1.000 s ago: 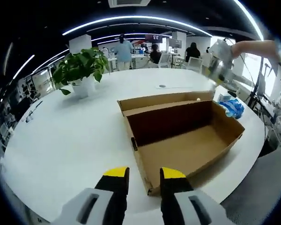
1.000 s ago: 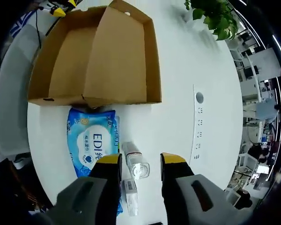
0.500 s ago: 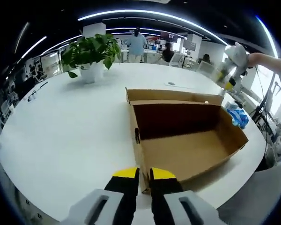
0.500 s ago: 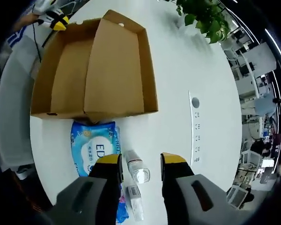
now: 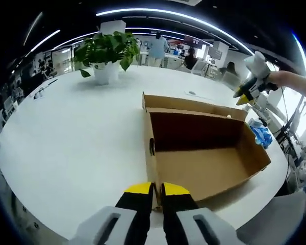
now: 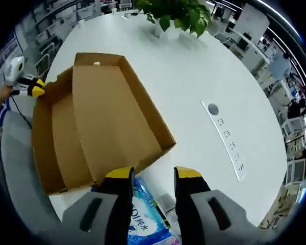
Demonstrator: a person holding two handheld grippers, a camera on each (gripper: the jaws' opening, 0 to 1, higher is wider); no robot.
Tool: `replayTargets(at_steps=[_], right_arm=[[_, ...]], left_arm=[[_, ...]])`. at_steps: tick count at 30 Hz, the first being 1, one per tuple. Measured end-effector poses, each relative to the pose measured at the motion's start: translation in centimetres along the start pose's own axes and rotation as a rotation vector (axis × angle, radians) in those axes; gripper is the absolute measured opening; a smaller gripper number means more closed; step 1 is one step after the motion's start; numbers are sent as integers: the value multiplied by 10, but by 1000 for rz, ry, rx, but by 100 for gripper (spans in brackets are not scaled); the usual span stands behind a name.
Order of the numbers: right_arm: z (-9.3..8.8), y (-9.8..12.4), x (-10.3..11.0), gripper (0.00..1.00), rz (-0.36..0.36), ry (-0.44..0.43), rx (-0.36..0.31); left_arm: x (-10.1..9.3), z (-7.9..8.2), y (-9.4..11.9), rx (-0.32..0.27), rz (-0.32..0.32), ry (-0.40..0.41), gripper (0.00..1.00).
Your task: Operate the shoe box by opening the lid, removing the specified soft item, and placing it in the target area until the item is outside and the box remains undamaged.
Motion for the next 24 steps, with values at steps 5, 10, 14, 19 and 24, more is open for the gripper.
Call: replayTargets(at_steps=[5,10,14,19,24], right_arm=[[1,-18,0,26,-11,-113,-11],[4,-34,-8,23,-49,-302,-47],[0,-45,-6,23,-44,-456,-45],[-8,-57,-2,17,-45,-507,-5],[-11,-62,3,9,-57,-534,12]], left_arm=[[1,0,0,2,6,-1,5],[1,0,-1,8,7,-3,5],[1,0,-1,11,4,2,5],[1,0,-1,12,2,12,5],[1,0,-1,12,-3,24,5]])
Point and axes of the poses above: the point that each gripper's makers call its tool centre point, and the gripper's own axes: y roughly backward along the fingers, x roughly to its left, z roughly out of its top, the point moved 4 cm from there along y, roughly backward along the fingers, and after that the axes turned 6 degrees about -y, right-handed, at the moved point
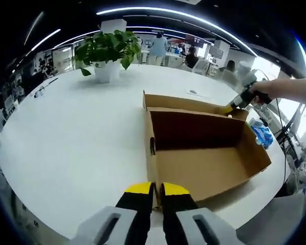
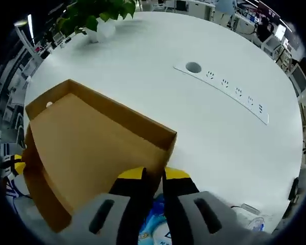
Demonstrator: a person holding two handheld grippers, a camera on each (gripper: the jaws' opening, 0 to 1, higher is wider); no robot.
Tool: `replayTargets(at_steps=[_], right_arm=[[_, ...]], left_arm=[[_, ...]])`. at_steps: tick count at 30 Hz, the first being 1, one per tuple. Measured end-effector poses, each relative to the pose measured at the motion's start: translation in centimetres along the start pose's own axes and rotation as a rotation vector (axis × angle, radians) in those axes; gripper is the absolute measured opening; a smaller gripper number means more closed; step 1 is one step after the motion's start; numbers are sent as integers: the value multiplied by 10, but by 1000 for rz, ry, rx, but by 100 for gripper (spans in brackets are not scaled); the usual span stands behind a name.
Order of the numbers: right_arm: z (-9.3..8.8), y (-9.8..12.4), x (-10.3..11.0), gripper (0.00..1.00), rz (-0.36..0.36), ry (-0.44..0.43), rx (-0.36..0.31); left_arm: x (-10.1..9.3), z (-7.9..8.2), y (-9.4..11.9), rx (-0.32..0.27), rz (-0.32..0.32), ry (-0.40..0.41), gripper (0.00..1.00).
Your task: Operate the shoe box by opening the lid, removing the specified soft item, and placing it in the target area until the item is outside and the box remains undamaged.
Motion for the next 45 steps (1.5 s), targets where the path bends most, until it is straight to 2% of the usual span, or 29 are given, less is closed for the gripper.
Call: replayTargets(at_steps=[5,16,29,45], right_arm=[[0,5,0,7,-15,51,-1],[3,22,1,5,-5,27,-36],[-2,49,3,5,2,56,-108],[-15,87,9,5,28,89,-290]], left_arm=[[0,0,-1,0,-3,13,5],[0,0,-1,6,-8,17,5],[1,-1,-2,21,-10,8,5],[3,-1,-2,36,-4,9,4]])
Point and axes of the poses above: the point that each gripper's makers call its tool centre point, and the gripper's own axes: y roughly backward along the fingers, x roughly to its left, z roughly out of its top, the point moved 4 cm from there along y, roughly backward along the fingers, and after that the axes turned 6 degrees about -y, right-handed, at the moved point
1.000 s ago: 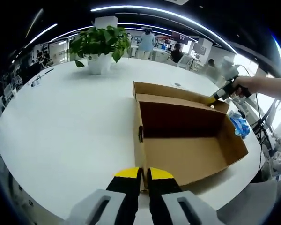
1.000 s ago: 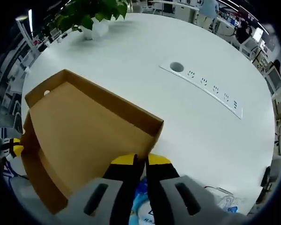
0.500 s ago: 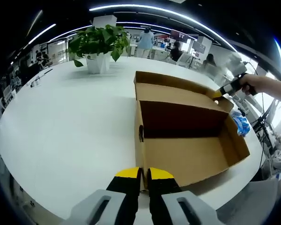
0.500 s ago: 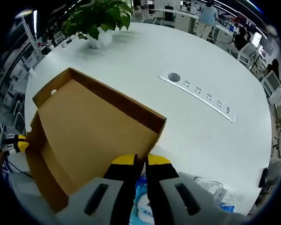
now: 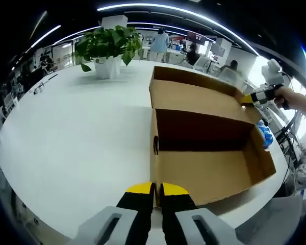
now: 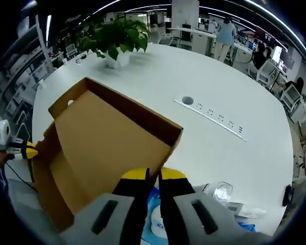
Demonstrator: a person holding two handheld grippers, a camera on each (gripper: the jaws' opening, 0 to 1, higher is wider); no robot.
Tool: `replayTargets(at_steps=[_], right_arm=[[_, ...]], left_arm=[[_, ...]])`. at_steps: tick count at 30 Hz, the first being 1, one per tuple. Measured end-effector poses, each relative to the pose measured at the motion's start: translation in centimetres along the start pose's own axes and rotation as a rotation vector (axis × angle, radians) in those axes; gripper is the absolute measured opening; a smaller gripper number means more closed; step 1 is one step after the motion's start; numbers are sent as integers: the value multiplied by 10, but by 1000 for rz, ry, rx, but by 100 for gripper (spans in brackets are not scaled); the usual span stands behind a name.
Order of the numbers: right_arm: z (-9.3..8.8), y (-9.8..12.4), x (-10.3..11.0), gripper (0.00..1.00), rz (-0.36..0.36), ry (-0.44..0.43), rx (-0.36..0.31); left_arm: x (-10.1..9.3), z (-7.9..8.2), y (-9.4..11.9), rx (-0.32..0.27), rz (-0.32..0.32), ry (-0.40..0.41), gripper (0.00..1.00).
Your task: Operate the shoe box by opening the lid, removing the specified soft item, and placing it in the target area until the item is outside and the box remains undamaged.
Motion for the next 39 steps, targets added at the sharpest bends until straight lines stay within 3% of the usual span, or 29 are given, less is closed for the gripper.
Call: replayTargets(at_steps=[10,19,29,39], right_arm=[[5,27,9,3,25,-12,-153],[2,49,20,2,41,-14,-238],[-11,72,34,1,32,-53,-315],[-30,88,52,2,10,-32,-380]], left_arm=[[0,0,0,-9,-9,17,4],[0,0,-1,-17,-19,20,5],[-5,0,4,-25,-38,16,5],[-8,0,6,-43,-48,10,6]])
Point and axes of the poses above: the point that each gripper's makers call its tool centre point, and the gripper's own axes: y roughly backward along the fingers, x roughly to its left, z roughly out of its top, the point moved 4 cm from there along y, roughly backward along the fingers, and after that the axes turned 6 degrees about -y, right-handed, at the moved point
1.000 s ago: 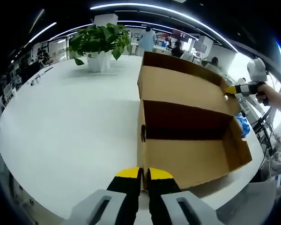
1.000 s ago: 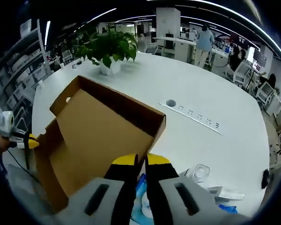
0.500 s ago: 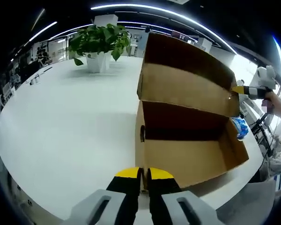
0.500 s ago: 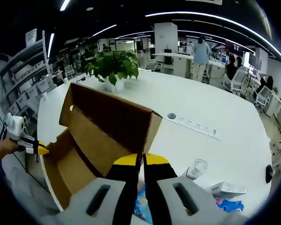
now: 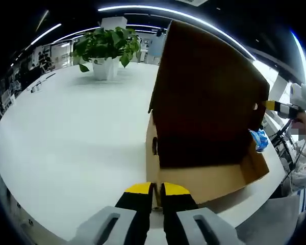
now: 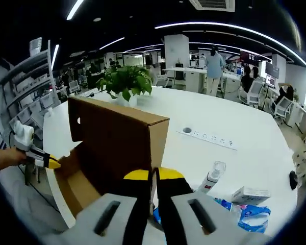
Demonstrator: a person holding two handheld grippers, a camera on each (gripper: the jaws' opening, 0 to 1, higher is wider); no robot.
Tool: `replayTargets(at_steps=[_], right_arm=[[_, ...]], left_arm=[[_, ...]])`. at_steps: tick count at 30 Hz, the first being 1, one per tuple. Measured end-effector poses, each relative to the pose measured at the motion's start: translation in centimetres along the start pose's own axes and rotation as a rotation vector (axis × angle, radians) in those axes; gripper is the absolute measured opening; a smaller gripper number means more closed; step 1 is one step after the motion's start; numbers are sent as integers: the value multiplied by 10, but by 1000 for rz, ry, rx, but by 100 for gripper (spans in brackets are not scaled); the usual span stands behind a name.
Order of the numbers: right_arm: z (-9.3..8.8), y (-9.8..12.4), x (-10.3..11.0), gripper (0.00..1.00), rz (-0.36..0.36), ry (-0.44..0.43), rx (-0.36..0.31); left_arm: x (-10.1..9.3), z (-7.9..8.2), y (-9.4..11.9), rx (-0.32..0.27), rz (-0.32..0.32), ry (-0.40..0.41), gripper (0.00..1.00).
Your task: Operate the shoe box by opening the lid, removing the specified soft item, and placing it in the target area until the item is outside and the box remains undamaged.
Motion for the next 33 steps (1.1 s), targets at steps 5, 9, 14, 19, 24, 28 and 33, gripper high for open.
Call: replayTargets(at_steps=[5,9,14,19,24,28,33], right_arm=[[-8,9,8,3,-10,-9,-28],[-15,13,14,3,-13,1,-41],[-22,17,21,4,-18,17,-53],[-31,22,25,7,-11,-14,-52],[-41,26,33,10,-2,8,-43],[-50,30,42,14,14,61,-32],[-59,33,46,18,24,83,-30]], left_arm=[[3,-1,1,-26,-20,15,7],[5,0,1,-39,-25,-5,10],[9,3,9,-62,-25,-21,14],[14,14,22,-105,-27,-41,16],[15,36,38,-178,-38,-134,22],[11,51,52,-228,-48,-204,26],[1,62,60,-258,-74,-277,29]])
Point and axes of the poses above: the point that each gripper's makers call its tool centre point, and the gripper's own axes: y roughly backward along the fingers, x roughly to its left, z roughly out of its top, the point moved 4 cm from there along y, roughly backward along the fingers, and after that the axes turned 6 degrees about -y, right-handed, at the moved point
